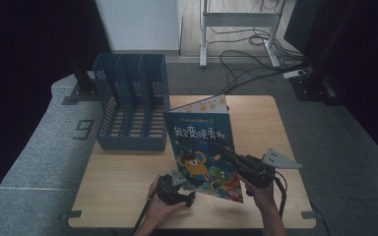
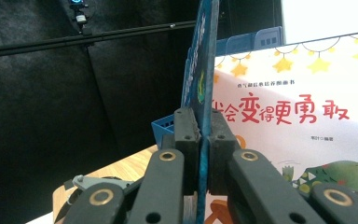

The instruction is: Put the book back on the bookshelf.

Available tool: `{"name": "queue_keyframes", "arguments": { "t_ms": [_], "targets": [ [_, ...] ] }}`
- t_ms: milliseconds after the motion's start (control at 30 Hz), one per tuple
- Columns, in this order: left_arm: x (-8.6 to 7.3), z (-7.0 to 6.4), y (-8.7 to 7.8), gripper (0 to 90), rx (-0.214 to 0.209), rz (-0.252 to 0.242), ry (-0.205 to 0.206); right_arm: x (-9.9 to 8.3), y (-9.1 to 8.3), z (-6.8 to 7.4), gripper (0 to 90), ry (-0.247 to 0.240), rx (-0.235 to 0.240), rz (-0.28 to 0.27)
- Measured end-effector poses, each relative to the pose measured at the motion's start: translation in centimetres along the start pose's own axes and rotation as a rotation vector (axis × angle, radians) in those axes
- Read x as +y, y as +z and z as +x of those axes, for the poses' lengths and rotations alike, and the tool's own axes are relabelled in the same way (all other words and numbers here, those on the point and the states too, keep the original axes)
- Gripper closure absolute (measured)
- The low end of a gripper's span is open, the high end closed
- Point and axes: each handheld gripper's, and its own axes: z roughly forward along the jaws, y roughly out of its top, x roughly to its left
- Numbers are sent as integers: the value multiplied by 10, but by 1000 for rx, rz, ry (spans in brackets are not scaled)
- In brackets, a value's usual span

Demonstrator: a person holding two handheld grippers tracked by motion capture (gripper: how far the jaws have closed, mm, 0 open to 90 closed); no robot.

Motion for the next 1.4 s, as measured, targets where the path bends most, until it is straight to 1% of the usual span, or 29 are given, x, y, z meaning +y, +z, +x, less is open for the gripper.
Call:
{"name": "queue_keyframes", "arguments": {
  "t_ms": [333, 567, 600, 833, 967, 1100, 1333, 1400],
  "targets": [
    [3, 6, 3, 75, 17, -6, -11, 0, 1, 3, 854, -15, 8, 2],
    [3, 7, 4, 76, 19, -8, -15, -1, 1, 0, 855, -7, 8, 1],
    [3, 7, 3, 80, 19, -9, -16, -1, 1, -1, 855, -9, 5, 11],
    [2, 6, 3, 93, 16, -18, -13, -2, -2, -6, 854, 2, 5, 15],
    [2, 5, 2, 110, 13, -21, -2, -2, -2, -8, 851, 1, 5, 16],
    [2, 4, 2, 124, 11, -27, 6, -3, -4, -10, 847, 9, 9, 15],
    [2, 7, -2, 125, 14, -48, -7, -5, -6, -13, 839, 9, 8, 17],
    [3, 9, -6, 125, 11, -61, -8, -5, -7, -13, 836, -2, 9, 23]
  ]
}}
